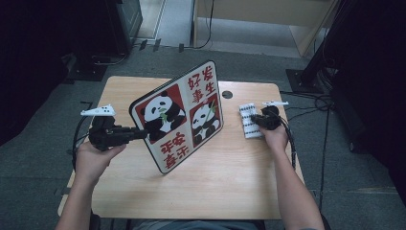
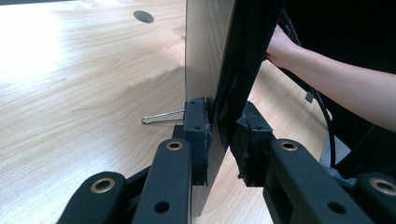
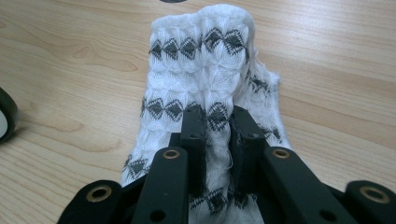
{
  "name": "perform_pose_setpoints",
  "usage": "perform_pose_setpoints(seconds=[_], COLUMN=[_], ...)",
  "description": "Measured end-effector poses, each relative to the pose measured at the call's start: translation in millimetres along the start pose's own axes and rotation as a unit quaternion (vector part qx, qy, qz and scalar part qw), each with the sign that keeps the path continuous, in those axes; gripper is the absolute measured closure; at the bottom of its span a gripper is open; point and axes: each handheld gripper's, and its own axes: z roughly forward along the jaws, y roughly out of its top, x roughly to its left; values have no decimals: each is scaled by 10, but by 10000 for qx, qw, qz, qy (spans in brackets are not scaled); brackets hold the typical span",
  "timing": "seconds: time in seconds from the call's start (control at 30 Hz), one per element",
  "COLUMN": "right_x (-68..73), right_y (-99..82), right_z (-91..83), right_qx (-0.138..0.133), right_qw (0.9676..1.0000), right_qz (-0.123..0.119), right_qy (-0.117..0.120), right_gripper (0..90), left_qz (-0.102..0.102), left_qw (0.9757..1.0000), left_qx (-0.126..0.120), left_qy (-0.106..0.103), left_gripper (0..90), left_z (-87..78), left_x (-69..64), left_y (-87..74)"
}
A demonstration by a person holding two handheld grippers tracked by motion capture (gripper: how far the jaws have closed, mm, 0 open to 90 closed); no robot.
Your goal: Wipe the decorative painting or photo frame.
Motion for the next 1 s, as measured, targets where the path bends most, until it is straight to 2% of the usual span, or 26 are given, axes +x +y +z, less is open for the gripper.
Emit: perform_pose_setpoints(seconds=[0.1,0.23,0.3,0.4,0.6,0.77,0.93,1.0], right_x=[-3,-11,-19,-16,-4,29,83,107], right_y=[-5,-5,1,14,62,94,118,126], right_z=[8,5,-6,-37,-129,-202,-264,-286], right_qx=[-14,-17,-24,-47,-186,-269,-305,-297], right_qw=[10000,10000,10000,10000,9998,9996,9993,9992], right_qz=[-5,-2,53,-25,96,29,-148,-163], right_qy=[-4,-1,35,-9,55,112,171,202], right_gripper=[770,686,657,612,550,530,508,493], left_qz=[-3,-13,-5,39,90,101,247,213], left_qw=[10000,10000,10000,9998,9994,9991,9979,9978], left_qx=[-5,-31,-27,-9,9,-4,-39,-65], left_qy=[7,28,80,214,345,423,605,623], left_gripper=[771,770,762,730,679,627,550,519], left_z=[-1,2,3,7,12,11,17,20], left_x=[0,-6,-12,-31,-35,-25,-29,-20], left_y=[0,2,1,5,4,-1,-10,-14])
